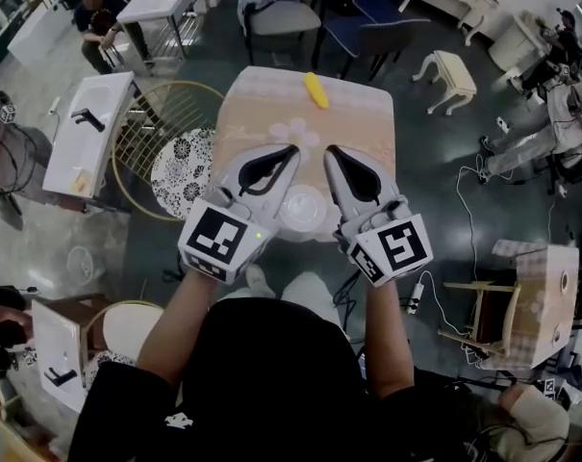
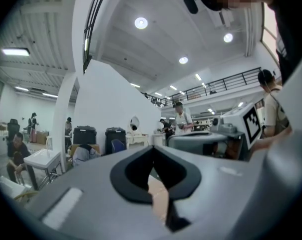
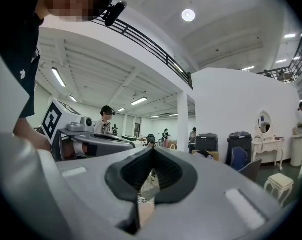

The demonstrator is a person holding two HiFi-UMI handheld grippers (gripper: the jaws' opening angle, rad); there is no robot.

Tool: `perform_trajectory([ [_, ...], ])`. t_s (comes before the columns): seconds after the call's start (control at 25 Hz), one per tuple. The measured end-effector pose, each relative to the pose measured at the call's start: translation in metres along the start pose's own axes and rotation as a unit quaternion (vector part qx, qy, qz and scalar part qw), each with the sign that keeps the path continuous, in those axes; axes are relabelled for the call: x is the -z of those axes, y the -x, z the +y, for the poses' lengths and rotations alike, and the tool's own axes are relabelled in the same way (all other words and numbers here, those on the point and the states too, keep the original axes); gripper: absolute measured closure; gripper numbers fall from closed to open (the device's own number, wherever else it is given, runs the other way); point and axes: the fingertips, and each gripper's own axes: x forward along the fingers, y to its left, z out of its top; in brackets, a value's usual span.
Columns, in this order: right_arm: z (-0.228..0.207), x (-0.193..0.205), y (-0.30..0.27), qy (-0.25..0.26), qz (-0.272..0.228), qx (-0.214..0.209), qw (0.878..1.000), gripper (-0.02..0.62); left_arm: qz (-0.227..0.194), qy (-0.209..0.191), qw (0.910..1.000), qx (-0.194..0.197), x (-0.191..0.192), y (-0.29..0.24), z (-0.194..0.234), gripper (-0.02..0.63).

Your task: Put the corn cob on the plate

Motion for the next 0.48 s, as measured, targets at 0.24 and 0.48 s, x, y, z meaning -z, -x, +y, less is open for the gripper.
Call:
perform_trajectory([
  [0.24, -0.005, 0.005, -0.009, 0.004, 0.006, 0.010, 1.000, 0.594, -0.001, 0.009, 1.0000, 0.003, 0.007, -0.001, 0.012, 0.601],
  [0.48, -0.024, 0.009, -0.016, 0.004, 0.018, 0.010, 1.000, 0.594, 0.004, 0.021, 0.9998, 0.000, 0.009, -0.018, 0.021, 0.601],
])
